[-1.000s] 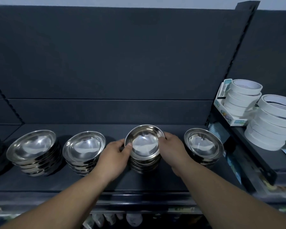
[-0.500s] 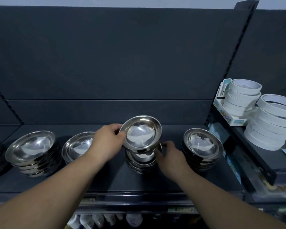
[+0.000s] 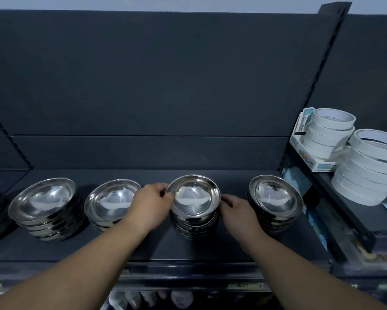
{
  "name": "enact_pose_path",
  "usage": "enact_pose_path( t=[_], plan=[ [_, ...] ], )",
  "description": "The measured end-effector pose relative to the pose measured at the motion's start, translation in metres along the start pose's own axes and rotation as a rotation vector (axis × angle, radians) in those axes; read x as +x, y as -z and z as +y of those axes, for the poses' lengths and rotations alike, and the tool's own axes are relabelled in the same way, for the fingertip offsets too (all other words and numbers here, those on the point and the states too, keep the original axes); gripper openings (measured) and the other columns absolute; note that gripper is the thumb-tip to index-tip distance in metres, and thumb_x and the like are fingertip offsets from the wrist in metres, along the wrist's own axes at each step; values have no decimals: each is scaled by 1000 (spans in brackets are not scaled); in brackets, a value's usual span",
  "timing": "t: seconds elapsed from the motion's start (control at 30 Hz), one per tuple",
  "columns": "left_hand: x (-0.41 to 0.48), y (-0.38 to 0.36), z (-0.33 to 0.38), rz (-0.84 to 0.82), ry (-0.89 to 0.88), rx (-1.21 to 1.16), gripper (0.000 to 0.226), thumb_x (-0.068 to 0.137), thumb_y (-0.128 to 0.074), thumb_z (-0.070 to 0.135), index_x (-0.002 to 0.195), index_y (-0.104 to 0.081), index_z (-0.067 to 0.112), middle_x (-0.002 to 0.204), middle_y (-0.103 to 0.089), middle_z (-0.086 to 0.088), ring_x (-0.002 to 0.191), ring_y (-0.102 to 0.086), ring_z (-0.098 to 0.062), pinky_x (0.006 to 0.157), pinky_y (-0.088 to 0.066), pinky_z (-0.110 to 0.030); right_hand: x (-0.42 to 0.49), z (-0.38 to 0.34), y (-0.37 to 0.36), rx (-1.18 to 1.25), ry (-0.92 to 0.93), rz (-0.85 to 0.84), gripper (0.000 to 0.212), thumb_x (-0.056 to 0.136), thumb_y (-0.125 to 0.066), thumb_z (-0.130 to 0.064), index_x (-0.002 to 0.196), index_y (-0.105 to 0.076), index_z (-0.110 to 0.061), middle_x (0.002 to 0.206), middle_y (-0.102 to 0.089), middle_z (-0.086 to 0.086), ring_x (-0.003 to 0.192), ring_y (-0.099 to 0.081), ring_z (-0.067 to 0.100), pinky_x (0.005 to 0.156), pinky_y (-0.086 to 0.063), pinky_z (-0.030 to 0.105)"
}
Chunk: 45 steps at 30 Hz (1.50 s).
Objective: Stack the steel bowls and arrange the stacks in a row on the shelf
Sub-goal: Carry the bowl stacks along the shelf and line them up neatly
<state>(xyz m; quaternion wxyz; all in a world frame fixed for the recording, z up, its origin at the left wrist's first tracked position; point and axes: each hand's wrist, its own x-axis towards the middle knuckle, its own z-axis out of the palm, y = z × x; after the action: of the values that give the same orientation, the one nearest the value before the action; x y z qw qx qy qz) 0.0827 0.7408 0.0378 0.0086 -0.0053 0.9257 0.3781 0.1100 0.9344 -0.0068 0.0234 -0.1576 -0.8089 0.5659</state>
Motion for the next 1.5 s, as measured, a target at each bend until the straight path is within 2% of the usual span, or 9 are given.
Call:
enact_pose_path(
  t=[0.17, 0.4, 0.5, 0.63, 0.73, 0.87, 1.03, 1.23, 1.5],
  plan=[
    [-2, -9, -3, 13, 10, -1, 29, 90, -50, 26, 111, -70, 22, 91, -74, 0, 88, -68, -21, 85, -52, -29, -1, 0, 1, 61, -31, -2, 27, 98, -49, -20, 88, -70, -34, 53, -60, -12, 48, -52, 7, 54, -44, 27],
    [-6, -20, -6, 38, -6, -21, 31, 94, -47, 25, 117, -67, 20, 113, -64, -6, 106, -58, -21, 90, -40, -24, -9, -3, 1, 190, -109, 7, 29, 102, -46, -25, 86, -69, -19, 60, -59, 2, 47, -51, 12, 48, -47, 27],
    [-8, -25, -8, 24, 5, -94, 31, 97, -44, 25, 119, -65, 19, 119, -63, -6, 116, -54, -20, 96, -36, -24, -10, 0, 0, 88, -44, 46, 45, 102, -41, -42, 85, -68, -10, 74, -68, 7, 69, -63, 20, 70, -53, 34],
    [-14, -32, -11, -27, 113, -392, 42, 101, -38, 34, 133, -56, 15, 136, -57, 2, 123, -48, -9, 109, -31, -24, -15, 3, -3, -34, 93, 7, 41, 103, -37, -43, 117, -66, -19, 120, -67, 0, 120, -56, 17, 100, -37, 25],
    [-17, -34, -13, -46, 128, -455, 46, 102, -33, 37, 140, -49, 15, 143, -49, 4, 125, -40, -2, 106, -24, -19, -21, -2, -4, -7, 78, -82, 45, 104, -33, -41, 142, -50, -23, 134, -54, -11, 134, -43, 10, 102, -25, 16],
    [-18, -40, -19, -91, 106, -495, 49, 102, -29, 42, 146, -39, 22, 149, -40, 11, 130, -32, 3, 115, -18, -22, -21, -4, -6, 7, 65, -100, 49, 104, -31, -40, 149, -38, -22, 150, -45, -6, 139, -37, 8, 102, -20, 11],
    [-14, -42, -25, -124, 72, -493, 51, 101, -28, 45, 148, -35, 26, 147, -39, 17, 134, -32, 2, 113, -18, -19, -20, -6, -4, -12, 91, -99, 46, 105, -30, -37, 148, -40, -23, 142, -49, -9, 115, -35, -4, 96, -20, 8],
    [-16, -44, -30, -91, 43, -470, 50, 102, -31, 41, 146, -39, 19, 143, -39, 17, 132, -30, 5, 108, -16, -14, -18, -4, -1, 17, 53, -138, 50, 103, -30, -46, 150, -37, -27, 146, -45, -11, 126, -36, -1, 101, -21, 13],
    [-20, -48, -34, -47, 10, -494, 44, 101, -37, 39, 142, -44, 25, 137, -52, 12, 128, -45, -1, 111, -25, -20, -16, 6, 0, 43, 83, -176, 46, 102, -30, -49, 145, -40, -39, 128, -48, -23, 126, -41, 0, 101, -26, 17]
  ],
)
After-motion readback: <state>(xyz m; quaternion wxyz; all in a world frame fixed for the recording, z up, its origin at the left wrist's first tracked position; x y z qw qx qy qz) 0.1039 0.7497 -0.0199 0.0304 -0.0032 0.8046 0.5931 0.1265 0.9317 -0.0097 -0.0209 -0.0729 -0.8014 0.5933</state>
